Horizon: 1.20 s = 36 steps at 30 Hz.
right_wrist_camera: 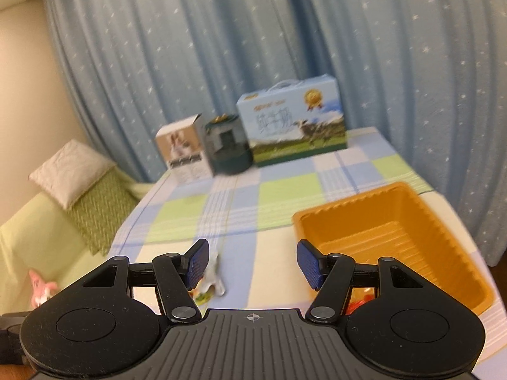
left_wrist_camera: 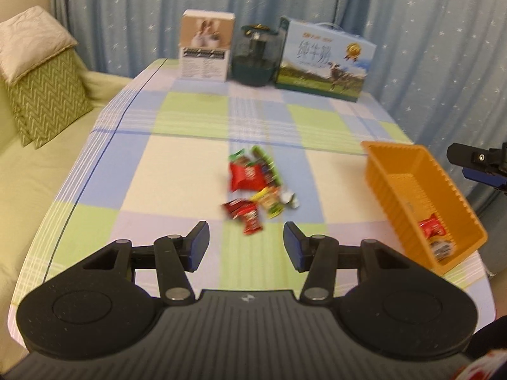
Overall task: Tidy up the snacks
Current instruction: 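Move the left gripper back to the snack pile and close on a red candy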
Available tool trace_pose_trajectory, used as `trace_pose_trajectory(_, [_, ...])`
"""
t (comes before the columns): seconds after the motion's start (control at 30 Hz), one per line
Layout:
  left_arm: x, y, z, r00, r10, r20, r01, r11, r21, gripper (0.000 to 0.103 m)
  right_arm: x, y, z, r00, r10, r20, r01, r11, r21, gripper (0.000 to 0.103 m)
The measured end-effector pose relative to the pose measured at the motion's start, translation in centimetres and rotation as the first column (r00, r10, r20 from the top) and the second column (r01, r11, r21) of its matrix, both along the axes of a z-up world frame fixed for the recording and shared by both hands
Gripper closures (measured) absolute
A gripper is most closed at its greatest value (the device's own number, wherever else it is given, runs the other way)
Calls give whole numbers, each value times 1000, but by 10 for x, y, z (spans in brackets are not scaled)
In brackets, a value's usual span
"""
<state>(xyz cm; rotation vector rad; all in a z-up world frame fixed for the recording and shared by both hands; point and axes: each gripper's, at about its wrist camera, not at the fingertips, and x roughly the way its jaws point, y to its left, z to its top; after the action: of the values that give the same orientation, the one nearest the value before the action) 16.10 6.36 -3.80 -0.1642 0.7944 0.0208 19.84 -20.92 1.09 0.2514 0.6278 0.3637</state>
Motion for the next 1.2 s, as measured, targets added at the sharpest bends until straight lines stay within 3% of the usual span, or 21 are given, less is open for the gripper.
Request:
trace_pose_trajectory(0.43, [26,9,-55,999,-11,-34,10,1000,-28,56,24,51,-70,991,112,-77,-117,991,-57,42])
trace_pose_trajectory(0.57, [40,2,-77,999,-25,-43,24,999,-41,61,37,58,-85,987,128,-99,-136,987,-84,42])
trace_pose_trajectory(0.73, [59,-6,-95,999,-34,-28,33,999,-30,72,49,61,-94,987,121,-108,-132,986,-98,42])
trace_pose_trajectory(1.0, [80,-15,-108,1000,-27,1,27,1000,-1,75,55,62,-97,986,101,-131,-113,989,-94,42])
trace_pose_trajectory(1.2, [84,-16,-109,999,-33,3,33,999,16,85,57,63,-99,985,101,-136,-114,989,-89,42])
